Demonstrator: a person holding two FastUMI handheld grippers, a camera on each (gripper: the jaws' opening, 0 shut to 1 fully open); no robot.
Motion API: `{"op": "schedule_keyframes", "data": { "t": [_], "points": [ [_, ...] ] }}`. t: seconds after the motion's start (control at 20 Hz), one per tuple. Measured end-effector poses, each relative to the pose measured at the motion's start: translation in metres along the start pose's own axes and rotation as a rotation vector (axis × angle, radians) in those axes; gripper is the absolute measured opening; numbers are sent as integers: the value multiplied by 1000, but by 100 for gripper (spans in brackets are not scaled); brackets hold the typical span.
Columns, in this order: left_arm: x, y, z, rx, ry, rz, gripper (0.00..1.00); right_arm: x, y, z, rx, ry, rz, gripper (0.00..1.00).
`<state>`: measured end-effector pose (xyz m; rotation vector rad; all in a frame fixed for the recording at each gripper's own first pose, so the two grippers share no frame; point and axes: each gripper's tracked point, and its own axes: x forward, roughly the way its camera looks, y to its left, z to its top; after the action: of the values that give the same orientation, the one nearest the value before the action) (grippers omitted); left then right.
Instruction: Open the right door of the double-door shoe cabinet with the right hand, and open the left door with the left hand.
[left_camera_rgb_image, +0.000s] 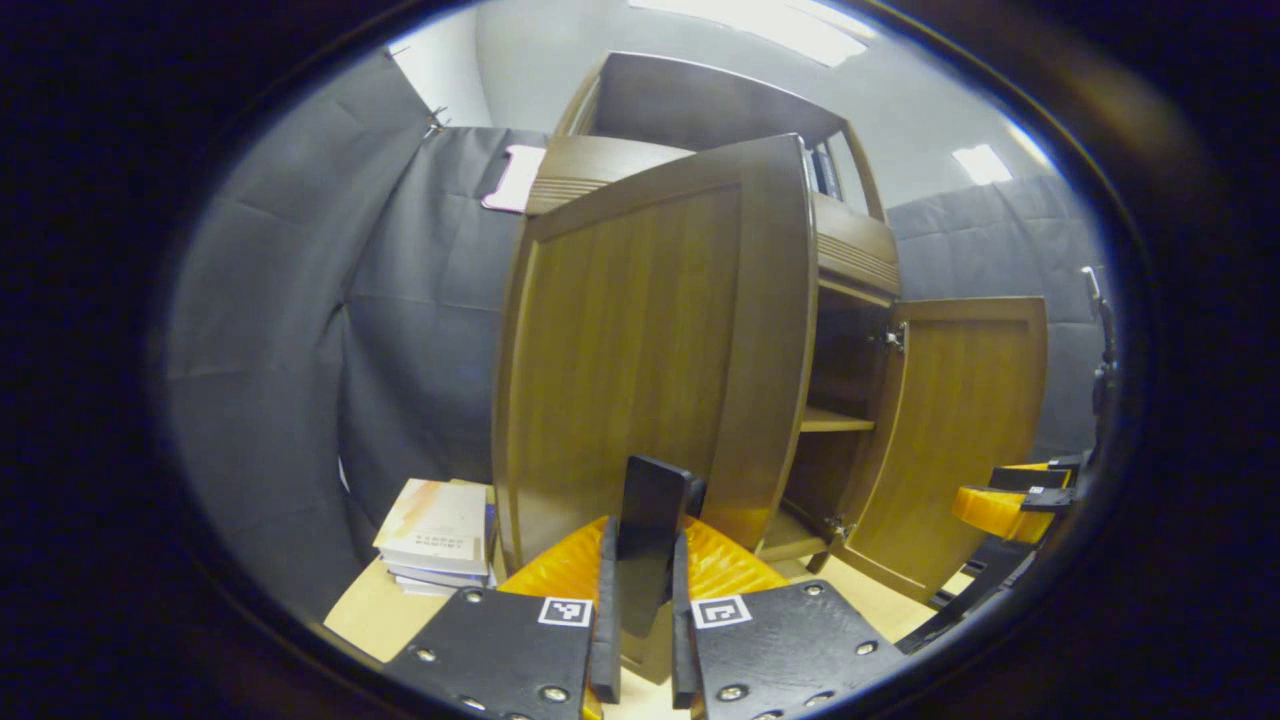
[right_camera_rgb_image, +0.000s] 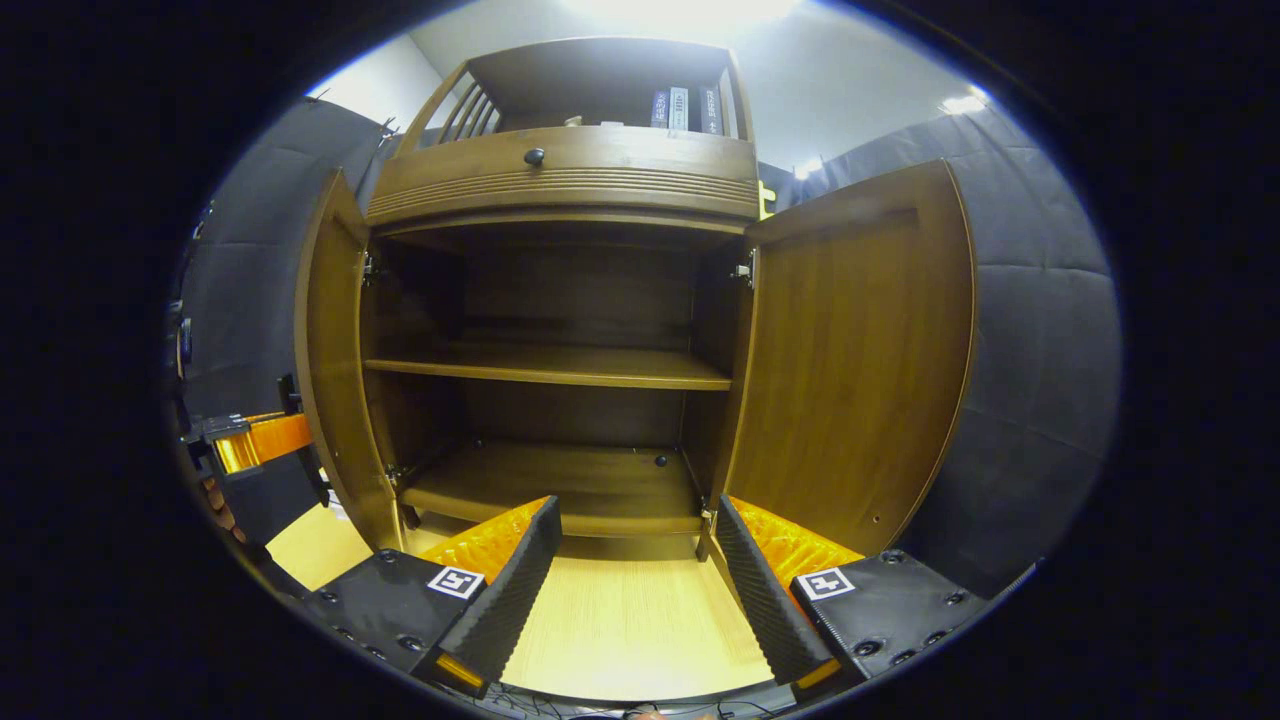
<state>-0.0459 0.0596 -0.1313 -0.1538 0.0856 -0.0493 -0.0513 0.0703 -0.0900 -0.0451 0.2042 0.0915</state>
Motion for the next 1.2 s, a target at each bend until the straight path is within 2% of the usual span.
{"op": "schedule_keyframes", "data": {
  "t": [0.15,0.25,0.45,0.7,0.9,1.2],
  "points": [
    [-14,22,3,-8,-15,33,20,-1,8,1,-8,2,23,97],
    [-25,39,1,-11,-18,42,22,-2,12,2,-14,1,36,97],
    [-49,80,10,98,-38,75,22,-2,18,4,-30,0,56,98],
    [-62,128,15,155,-49,50,22,-3,25,3,-39,13,82,97],
    [-62,163,15,134,-48,70,22,-1,27,10,-49,9,86,98],
    [-61,163,11,135,-39,76,22,0,5,13,-32,16,32,98]
  ]
}}
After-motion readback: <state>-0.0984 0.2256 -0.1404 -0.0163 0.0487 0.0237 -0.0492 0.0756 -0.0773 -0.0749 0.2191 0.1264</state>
